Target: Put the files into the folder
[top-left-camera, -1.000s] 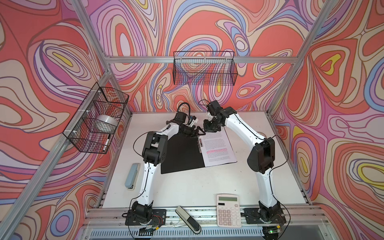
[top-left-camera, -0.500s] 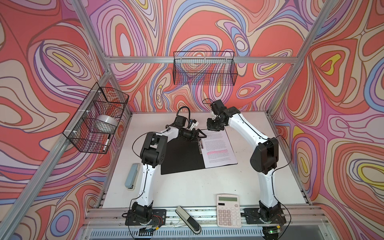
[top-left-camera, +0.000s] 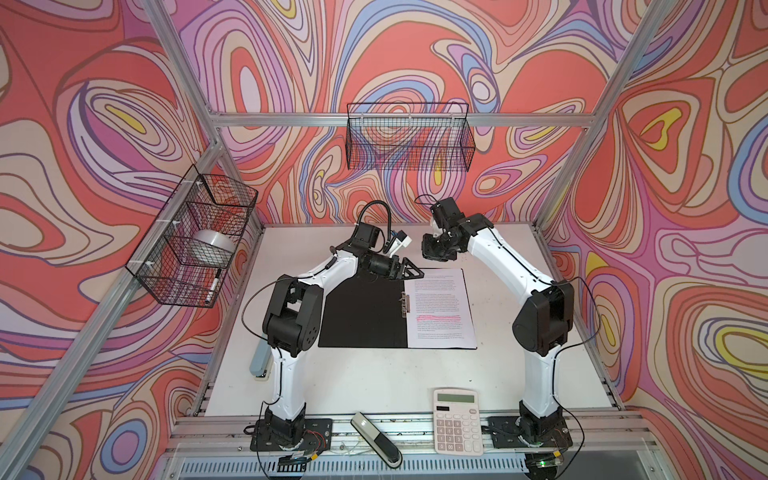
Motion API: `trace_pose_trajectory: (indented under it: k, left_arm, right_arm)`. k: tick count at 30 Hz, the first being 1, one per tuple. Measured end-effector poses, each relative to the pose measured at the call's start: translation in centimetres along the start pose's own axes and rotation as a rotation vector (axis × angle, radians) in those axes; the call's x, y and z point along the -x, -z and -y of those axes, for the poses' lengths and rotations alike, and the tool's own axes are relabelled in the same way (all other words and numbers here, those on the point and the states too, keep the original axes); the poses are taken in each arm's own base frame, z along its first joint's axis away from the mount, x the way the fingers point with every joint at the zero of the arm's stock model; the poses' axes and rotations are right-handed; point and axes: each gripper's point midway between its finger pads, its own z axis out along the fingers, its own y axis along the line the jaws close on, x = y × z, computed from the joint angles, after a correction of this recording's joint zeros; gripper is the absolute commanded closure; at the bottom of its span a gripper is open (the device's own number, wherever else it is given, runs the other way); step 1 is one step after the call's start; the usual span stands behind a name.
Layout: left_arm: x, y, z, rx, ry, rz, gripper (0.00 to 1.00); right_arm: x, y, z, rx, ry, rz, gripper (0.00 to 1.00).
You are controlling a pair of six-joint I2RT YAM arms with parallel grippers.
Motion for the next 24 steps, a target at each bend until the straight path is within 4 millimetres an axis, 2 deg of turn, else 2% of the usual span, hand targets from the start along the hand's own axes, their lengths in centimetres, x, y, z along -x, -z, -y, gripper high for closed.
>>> trace_pose_trajectory:
  k: [4,7,9,12,16,20,24]
  left_arm:
    - [-2.8,0.8,-1.1,0.080,0.016,-0.037,0.21]
    - [-5.3,2.6,-1.6,0.205,0.029,-0.057,0.21]
    - [-6.0,4.3,-1.9,0.297,0.019,-0.052,0.21]
    - [-6.5,7.3,-3.2,0.461,0.000,-0.034,0.21]
    - [-7.9,10.5,-6.3,0.645,0.011,-0.057,0.19]
    - [-10.4,12.4,-8.9,0.770,0.041,-0.125,0.17]
    - [-11.7,13.0,-10.3,0.835,0.037,-0.181,0.18]
  right_arm:
    - [-0.5,-0.2,-0.5,0.030,-0.013,-0.024,0.80]
    - [-1.5,-0.3,-1.1,0.032,-0.005,-0.063,0.79]
    - [-2.4,-0.5,-2.2,0.029,0.020,-0.094,0.80]
    - [-4.4,-1.4,-4.9,0.037,0.081,-0.146,0.80]
    - [-8.2,-2.9,-7.1,0.024,0.146,-0.239,0.80]
    - [-10.6,-3.9,-7.2,-0.010,0.169,-0.313,0.81]
    - [-11.1,-4.1,-6.9,-0.035,0.171,-0.343,0.81]
